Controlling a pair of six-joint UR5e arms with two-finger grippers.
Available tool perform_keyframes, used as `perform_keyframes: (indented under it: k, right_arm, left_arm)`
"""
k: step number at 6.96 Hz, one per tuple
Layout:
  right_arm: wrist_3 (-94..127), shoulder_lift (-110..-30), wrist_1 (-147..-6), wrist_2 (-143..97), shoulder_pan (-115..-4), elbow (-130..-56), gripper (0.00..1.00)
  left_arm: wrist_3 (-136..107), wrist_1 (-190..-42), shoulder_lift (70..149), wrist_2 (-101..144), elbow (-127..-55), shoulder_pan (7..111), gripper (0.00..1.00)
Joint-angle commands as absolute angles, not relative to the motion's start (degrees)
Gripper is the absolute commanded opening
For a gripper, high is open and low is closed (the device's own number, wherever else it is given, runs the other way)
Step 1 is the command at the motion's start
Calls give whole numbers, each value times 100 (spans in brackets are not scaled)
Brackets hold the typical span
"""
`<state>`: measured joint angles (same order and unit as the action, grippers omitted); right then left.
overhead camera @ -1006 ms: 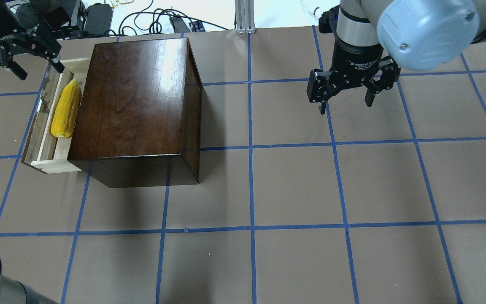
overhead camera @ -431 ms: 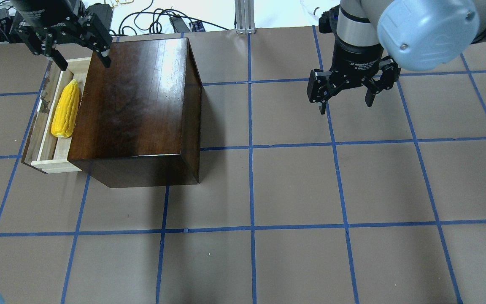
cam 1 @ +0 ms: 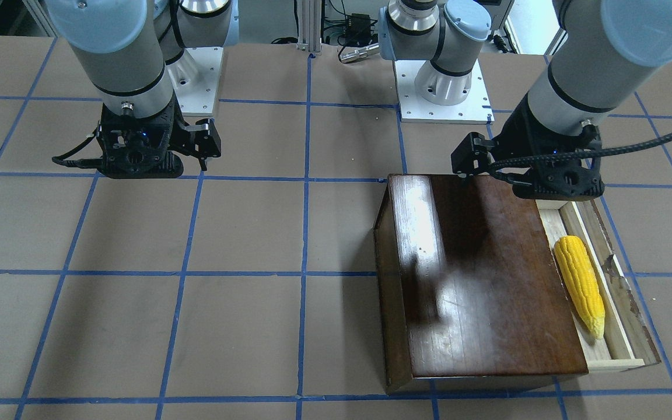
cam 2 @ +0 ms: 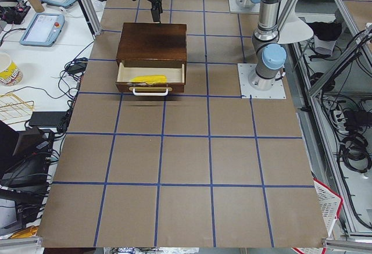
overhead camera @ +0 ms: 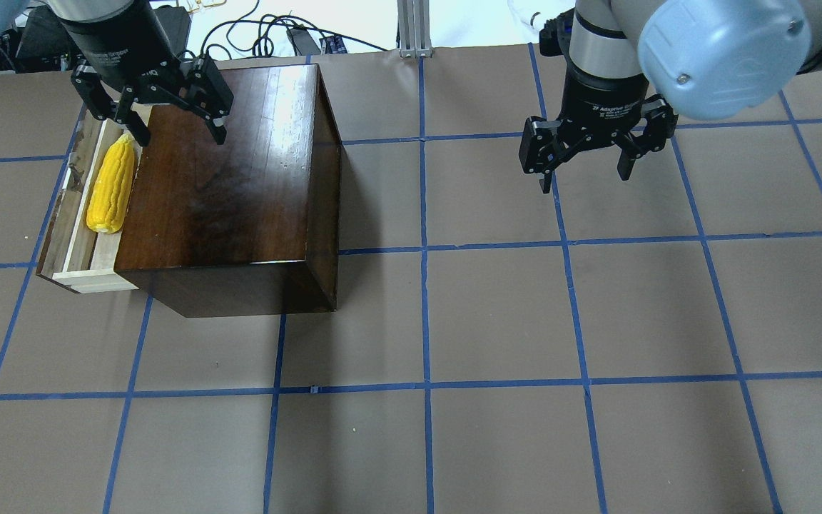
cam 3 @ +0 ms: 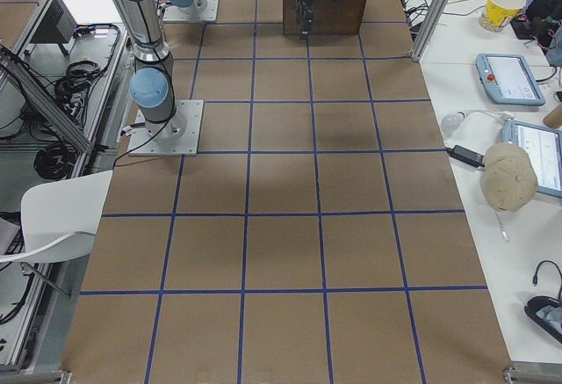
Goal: Open drawer and put corn inside
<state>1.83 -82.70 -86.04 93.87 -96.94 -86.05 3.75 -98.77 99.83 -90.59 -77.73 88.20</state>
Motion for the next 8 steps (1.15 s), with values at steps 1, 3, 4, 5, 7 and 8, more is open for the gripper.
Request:
perform_keyframes:
  k: [1,3,4,5,7,8]
  right_arm:
    - [176,-8271,-8604,9378,-9694,-8604,100]
    - [176,-8271,-8604,9387,-9694,-8604,100]
    - [176,-8271,-8604,9387,-9694,-8604,100]
    - [176,-8271,-8604,9387,-9694,-8604,100]
    - [176,-8271,-8604,9387,-9694,-8604,100]
    - [176,-8271,-8604,9378,-9694,-8604,100]
  left_arm:
    - [247,-9449,9678,-9070,-8382,9087,100]
    - [210,-9124,9336,-9009,-8857,9071,100]
    - [237,-9106,9230,-9009,-8946,9009,100]
    - [420,-9105,9211,-9044,-8982,8913,100]
    - [466,-9097,9211,-9009,-8974,8895,100]
    - [457,-9105,9211,-9017,-8974,8895,100]
